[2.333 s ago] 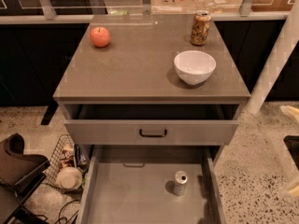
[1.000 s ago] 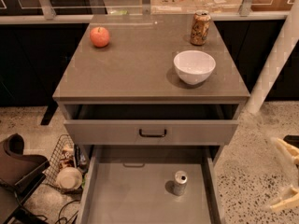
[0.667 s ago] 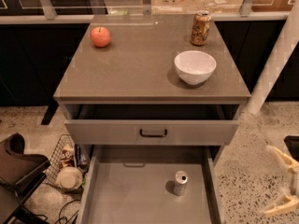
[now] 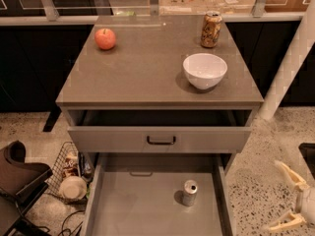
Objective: Pick redbull can from middle drawer and place on counter
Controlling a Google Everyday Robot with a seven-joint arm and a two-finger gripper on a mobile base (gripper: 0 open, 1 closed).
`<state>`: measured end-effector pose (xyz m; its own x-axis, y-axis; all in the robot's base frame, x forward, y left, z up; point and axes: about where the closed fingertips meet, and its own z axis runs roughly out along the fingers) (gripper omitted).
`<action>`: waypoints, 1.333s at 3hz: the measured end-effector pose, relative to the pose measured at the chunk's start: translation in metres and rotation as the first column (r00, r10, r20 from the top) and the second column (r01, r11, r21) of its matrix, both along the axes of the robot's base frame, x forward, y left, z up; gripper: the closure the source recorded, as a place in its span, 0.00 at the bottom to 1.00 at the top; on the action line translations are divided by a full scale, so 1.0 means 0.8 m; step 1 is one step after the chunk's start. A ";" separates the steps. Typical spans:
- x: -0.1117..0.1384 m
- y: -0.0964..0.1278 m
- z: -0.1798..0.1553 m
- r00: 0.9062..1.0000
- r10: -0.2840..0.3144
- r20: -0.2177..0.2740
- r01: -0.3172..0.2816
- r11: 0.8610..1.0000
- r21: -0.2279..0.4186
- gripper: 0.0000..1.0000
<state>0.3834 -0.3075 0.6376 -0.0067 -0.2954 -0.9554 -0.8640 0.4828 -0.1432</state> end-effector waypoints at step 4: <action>0.010 0.041 -0.078 0.997 0.001 -0.073 -0.004 0.999 -0.045 0.00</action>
Offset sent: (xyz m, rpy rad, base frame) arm -0.0026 0.0013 -0.0130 -0.0488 0.0040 -0.0398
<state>0.3915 -0.2746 0.5755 -0.0749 -0.3381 -0.9381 -0.8743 0.4748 -0.1013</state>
